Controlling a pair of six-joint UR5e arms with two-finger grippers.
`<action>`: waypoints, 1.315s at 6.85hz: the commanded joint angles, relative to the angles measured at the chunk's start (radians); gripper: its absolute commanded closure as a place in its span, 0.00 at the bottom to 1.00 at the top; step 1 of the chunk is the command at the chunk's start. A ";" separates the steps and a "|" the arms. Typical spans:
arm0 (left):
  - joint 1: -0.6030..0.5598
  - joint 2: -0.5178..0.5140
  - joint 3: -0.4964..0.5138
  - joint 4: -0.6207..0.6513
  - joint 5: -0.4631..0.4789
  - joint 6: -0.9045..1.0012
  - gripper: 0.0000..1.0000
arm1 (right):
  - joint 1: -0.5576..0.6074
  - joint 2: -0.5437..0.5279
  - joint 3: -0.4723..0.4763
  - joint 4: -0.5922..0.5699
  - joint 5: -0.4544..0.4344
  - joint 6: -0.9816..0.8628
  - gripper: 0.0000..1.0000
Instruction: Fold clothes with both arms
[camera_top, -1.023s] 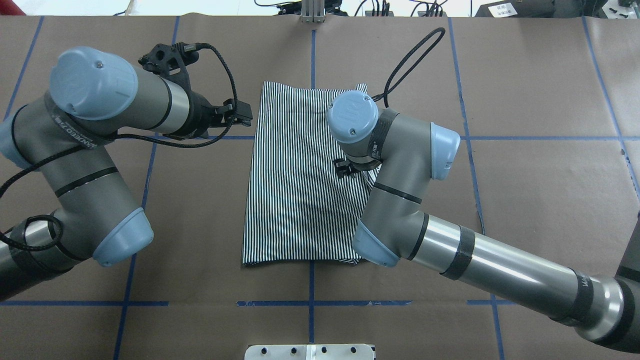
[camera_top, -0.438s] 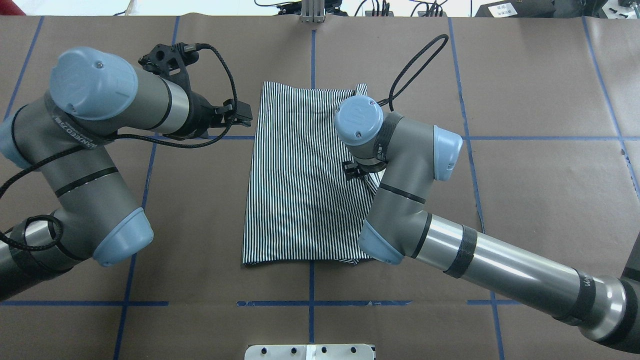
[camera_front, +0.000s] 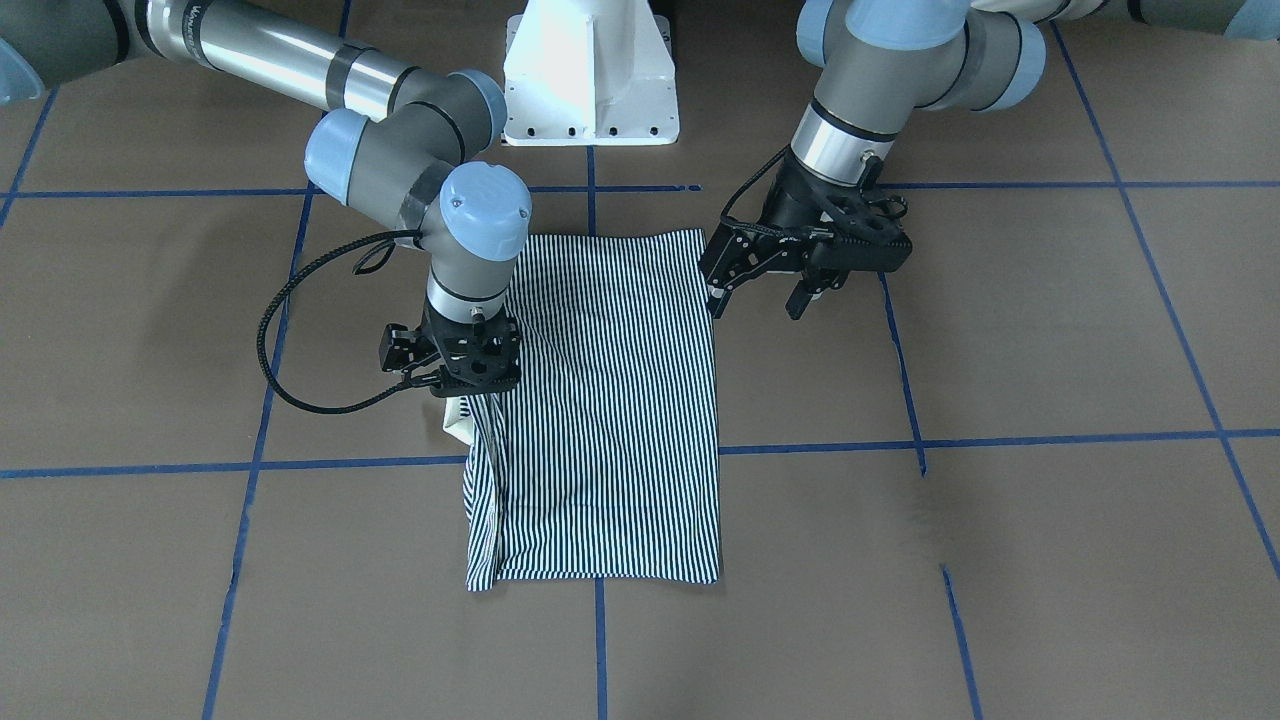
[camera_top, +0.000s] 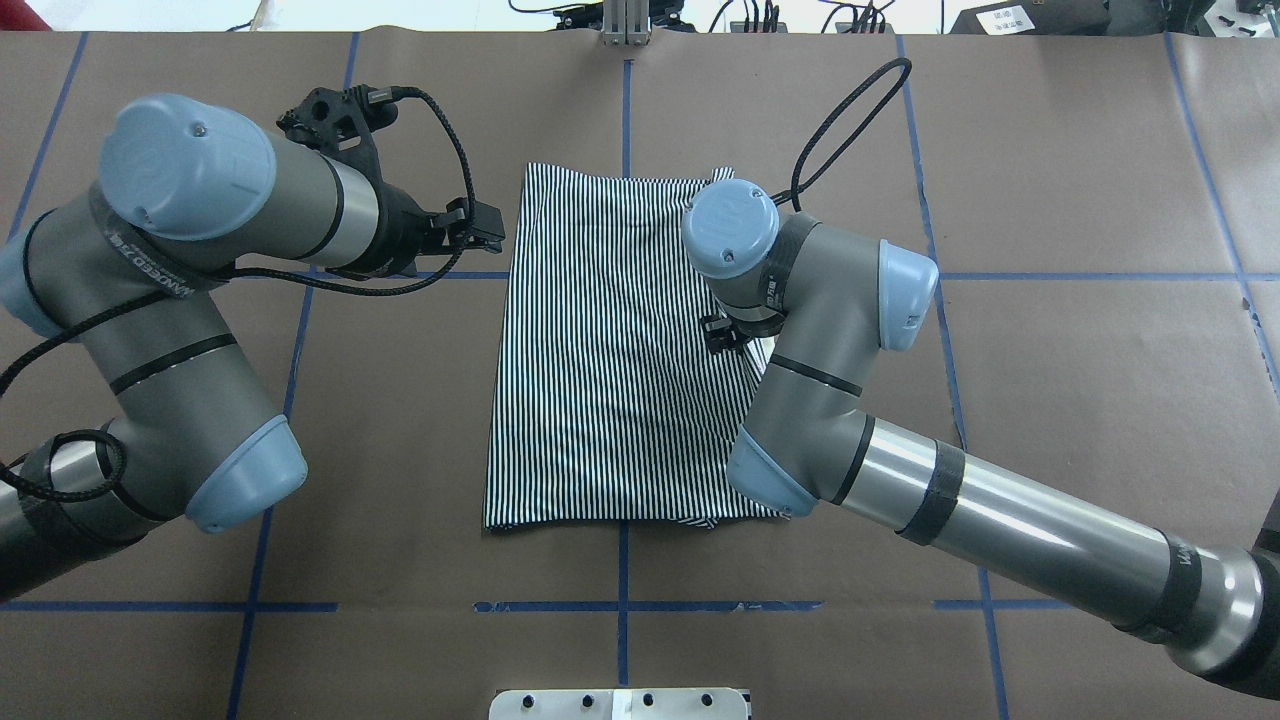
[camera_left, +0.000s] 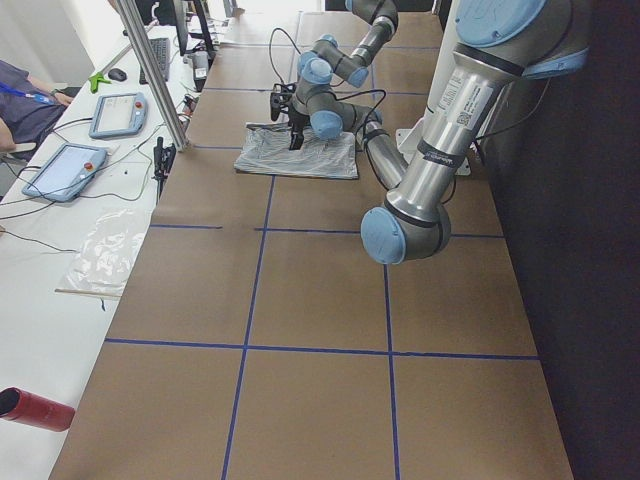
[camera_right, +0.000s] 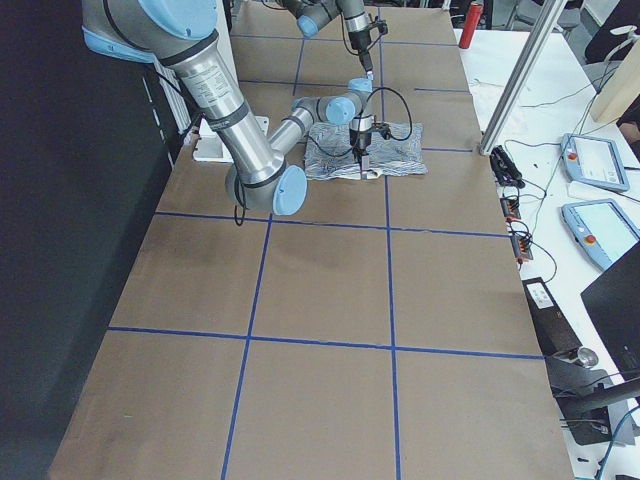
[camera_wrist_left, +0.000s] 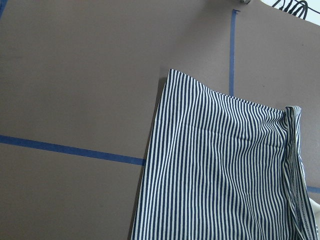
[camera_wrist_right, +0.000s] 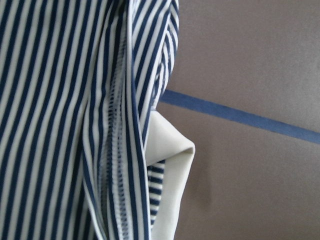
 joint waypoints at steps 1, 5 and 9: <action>0.000 0.000 -0.002 0.003 -0.001 -0.001 0.00 | 0.043 -0.135 0.102 -0.013 -0.002 -0.054 0.00; 0.000 -0.008 -0.009 0.006 -0.001 -0.001 0.00 | 0.120 -0.074 0.153 -0.018 0.050 -0.131 0.00; 0.008 0.009 -0.065 0.018 -0.056 -0.061 0.00 | 0.141 0.128 -0.069 0.113 0.190 -0.095 0.00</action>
